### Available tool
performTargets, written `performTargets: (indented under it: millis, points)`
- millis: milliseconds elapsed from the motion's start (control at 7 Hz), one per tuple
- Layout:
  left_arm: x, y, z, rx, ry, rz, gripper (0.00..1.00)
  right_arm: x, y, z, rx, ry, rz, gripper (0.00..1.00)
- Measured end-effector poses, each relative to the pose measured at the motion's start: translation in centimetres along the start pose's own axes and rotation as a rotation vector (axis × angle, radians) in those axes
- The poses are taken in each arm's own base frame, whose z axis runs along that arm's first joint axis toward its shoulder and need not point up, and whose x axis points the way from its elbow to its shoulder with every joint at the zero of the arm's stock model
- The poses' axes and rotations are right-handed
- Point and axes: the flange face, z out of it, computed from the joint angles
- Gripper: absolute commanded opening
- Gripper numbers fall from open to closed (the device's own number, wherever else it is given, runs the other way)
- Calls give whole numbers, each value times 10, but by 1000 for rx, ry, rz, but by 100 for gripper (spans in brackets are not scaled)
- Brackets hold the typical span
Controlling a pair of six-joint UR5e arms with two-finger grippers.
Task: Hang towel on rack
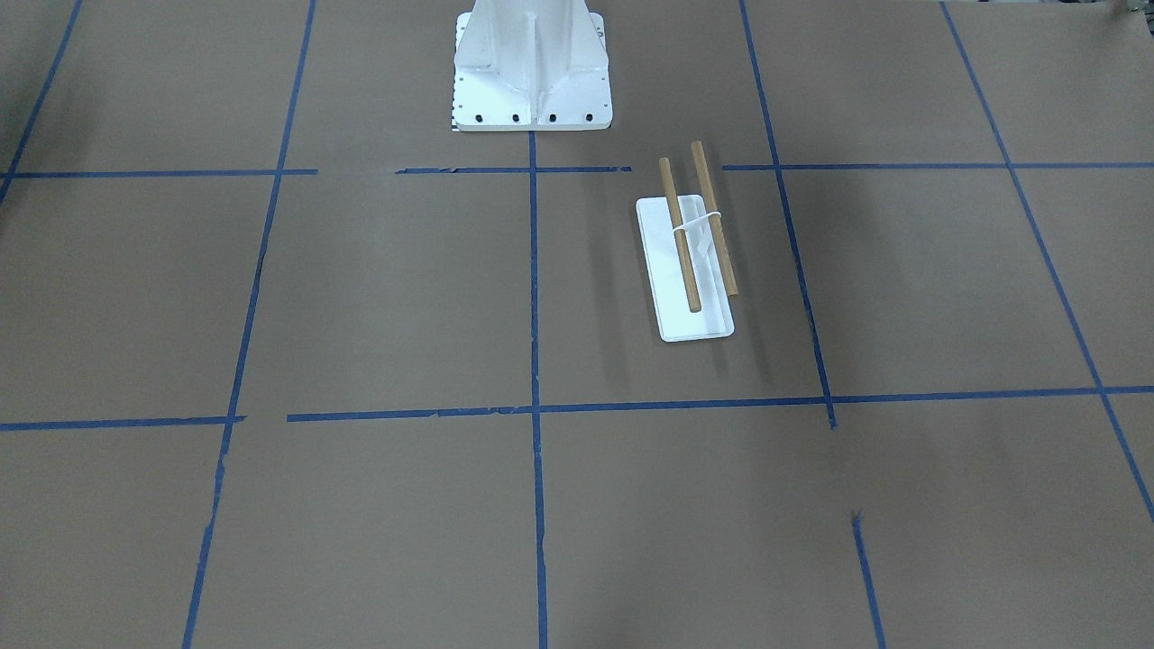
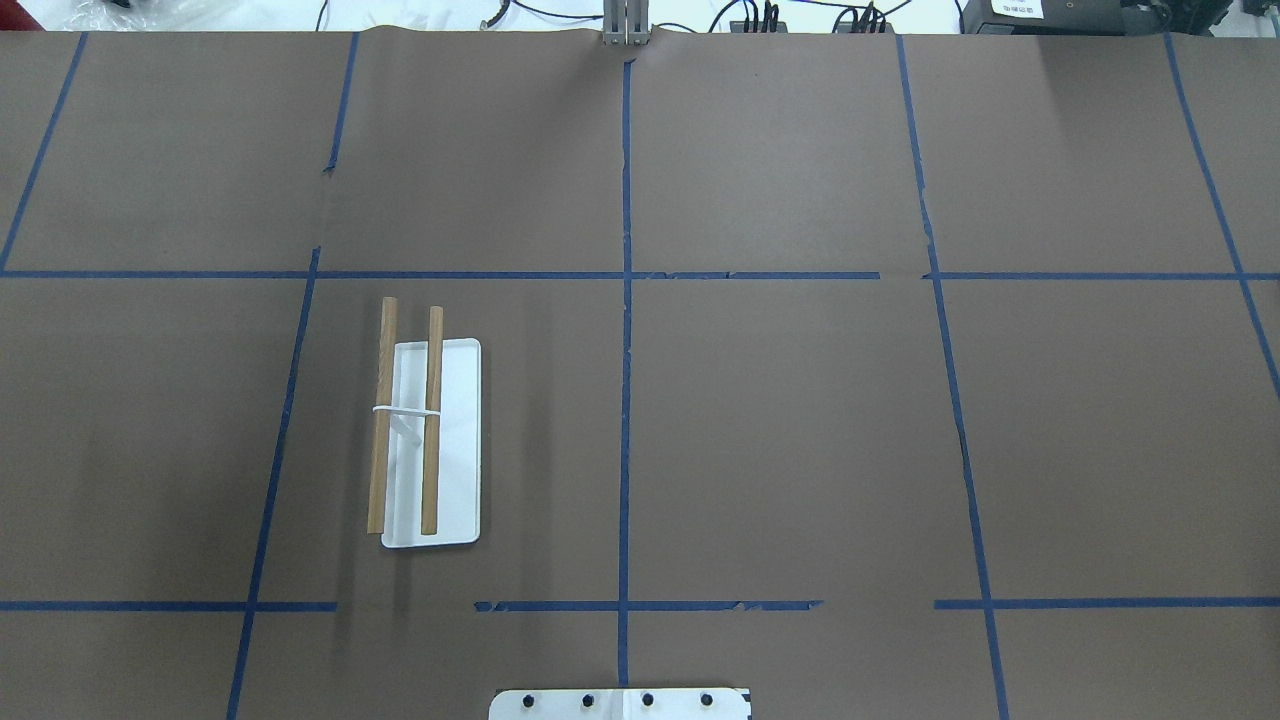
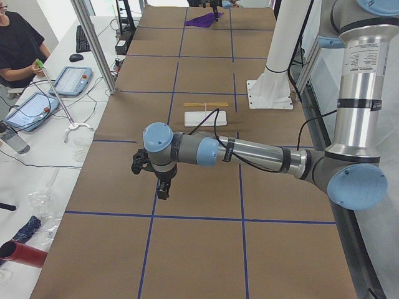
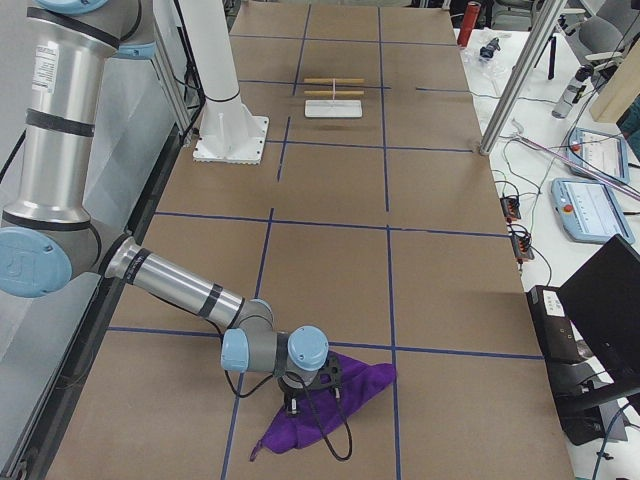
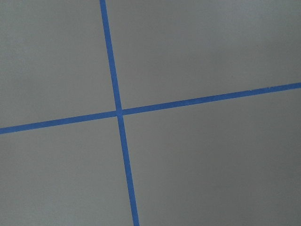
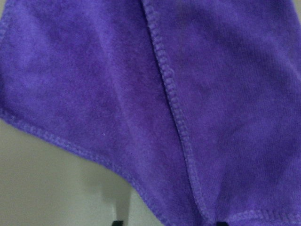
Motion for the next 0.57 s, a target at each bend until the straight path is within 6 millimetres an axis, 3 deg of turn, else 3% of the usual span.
performTargets:
  millis: [143,286,429,571]
  points:
    - [0,0,0,0,0,1,100,-2,-8,-2,4,1,-7,53]
    - [0,0,0,0,0,1,100,-4,-15,-3,7,2,-14,11]
    - [-1,0,0,0,0,2,100,-4,-18,-2,7,2,-17,0]
    - [-1,0,1,0,0,1,100,-4,-19,-2,8,2,-20,0]
